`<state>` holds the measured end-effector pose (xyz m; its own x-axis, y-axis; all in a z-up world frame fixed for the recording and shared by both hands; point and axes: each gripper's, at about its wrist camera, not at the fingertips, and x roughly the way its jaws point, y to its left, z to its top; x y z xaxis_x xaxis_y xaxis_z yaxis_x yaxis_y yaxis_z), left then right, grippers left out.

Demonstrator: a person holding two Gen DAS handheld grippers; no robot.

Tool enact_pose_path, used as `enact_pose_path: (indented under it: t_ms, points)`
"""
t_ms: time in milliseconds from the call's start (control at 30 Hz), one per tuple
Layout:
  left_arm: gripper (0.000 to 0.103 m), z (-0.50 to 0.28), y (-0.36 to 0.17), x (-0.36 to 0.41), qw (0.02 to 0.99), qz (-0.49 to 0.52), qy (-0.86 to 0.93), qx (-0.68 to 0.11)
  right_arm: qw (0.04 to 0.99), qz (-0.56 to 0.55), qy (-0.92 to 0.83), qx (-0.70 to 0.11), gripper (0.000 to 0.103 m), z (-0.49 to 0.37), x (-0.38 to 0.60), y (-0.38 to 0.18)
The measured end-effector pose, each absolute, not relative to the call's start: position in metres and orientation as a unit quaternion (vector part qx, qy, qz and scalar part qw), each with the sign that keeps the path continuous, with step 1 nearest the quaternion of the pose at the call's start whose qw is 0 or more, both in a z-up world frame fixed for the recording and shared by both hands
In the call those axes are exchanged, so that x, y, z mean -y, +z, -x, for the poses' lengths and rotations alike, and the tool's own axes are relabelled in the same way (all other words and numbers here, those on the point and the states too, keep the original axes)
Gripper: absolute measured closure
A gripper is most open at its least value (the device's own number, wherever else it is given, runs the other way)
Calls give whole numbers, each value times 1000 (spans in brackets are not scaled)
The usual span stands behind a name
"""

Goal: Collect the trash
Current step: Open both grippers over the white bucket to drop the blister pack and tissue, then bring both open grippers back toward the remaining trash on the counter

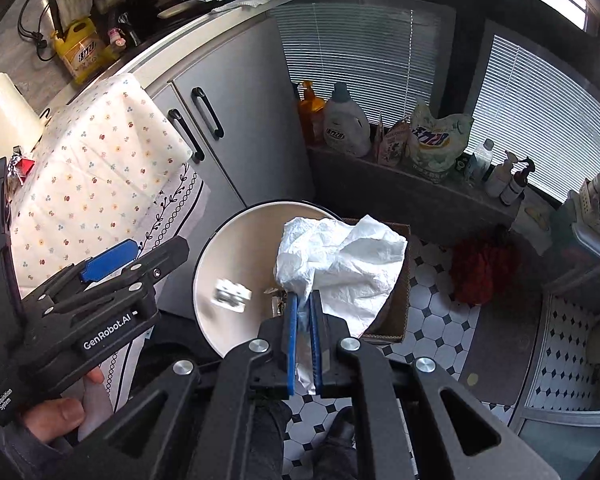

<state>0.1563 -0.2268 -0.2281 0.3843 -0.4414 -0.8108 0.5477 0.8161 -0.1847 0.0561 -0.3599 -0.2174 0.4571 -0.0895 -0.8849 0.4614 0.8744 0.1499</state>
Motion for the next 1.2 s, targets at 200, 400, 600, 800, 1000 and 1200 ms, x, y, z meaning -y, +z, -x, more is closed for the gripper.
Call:
enact_pose_path:
  t_ms: [200,400,600,800,1000,1200]
  points:
    - [32,-166,-212,199,848,-52,-265,-457,840,-179,-150,-490,96,-72,344,-213]
    - [27,-179,-187,169,867,-53,-233,-438,851,-174,-135,-476,96,-88,332,-199]
    - [21,-181,-168,157,880,-53,-214,-421,855,-170,-125,-475,94,-99,322,-195]
    - [19,-182,-160,142,886,-52,-195,-418,862,-158,-118,-467,64,-100,314,-188]
    - [18,-180,-149,140,890,-48,-189,-411,872,-151,-117,-450,48,-97,315,-169]
    - [18,-176,-124,144,900,-42,-185,-391,889,-135,-114,-422,39,-93,316,-134]
